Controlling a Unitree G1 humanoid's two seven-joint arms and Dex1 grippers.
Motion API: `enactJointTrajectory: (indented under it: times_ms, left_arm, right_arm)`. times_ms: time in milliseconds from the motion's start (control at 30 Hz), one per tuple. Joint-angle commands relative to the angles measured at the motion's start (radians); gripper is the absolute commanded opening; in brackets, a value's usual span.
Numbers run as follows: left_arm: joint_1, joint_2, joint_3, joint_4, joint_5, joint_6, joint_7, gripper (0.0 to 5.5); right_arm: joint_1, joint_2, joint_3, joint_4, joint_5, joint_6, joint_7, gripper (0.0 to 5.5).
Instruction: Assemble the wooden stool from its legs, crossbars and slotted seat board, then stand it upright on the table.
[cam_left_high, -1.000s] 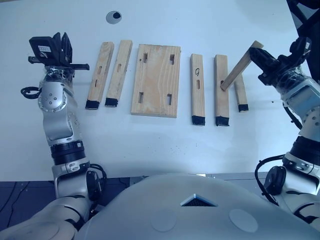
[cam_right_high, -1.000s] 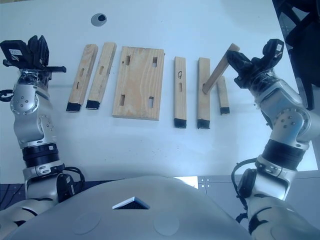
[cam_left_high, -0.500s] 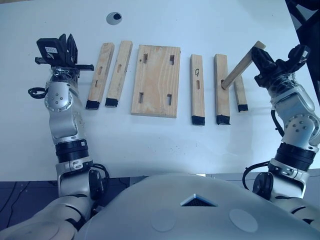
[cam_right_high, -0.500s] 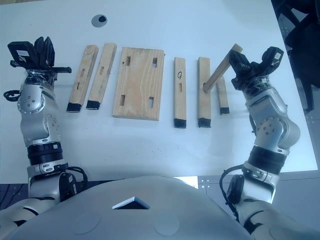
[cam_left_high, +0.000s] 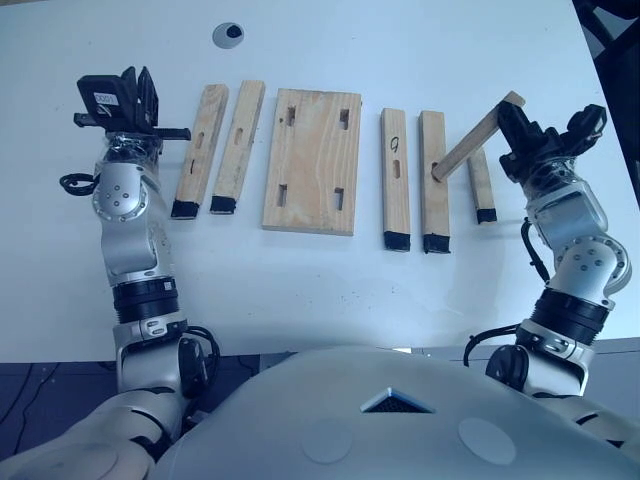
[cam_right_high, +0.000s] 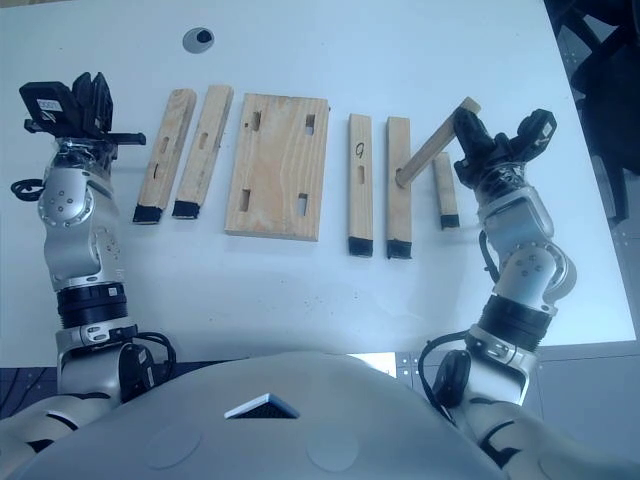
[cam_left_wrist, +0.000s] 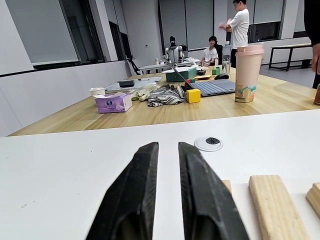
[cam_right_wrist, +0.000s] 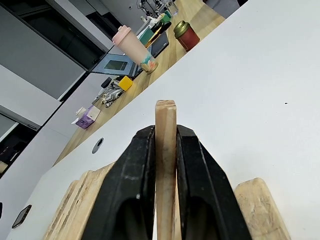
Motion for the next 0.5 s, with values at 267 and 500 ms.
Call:
enactJointTrajectory:
  times_ms: [267,500]
  left_arm:
    - [0.003,-0.010,-0.017,-0.015,0.010,0.011,0.003,0.69]
    - [-0.010,-0.011,-0.022,-0.013,0.012,0.018,0.001,0.69]
  right_arm:
    - [0.020,0.009,0.034,-0.023,-0.063,-0.061,-0.028,0.39]
    - [0.047,-0.037,0.176,-0.067,-0.237,-0.184,0.061,0.39]
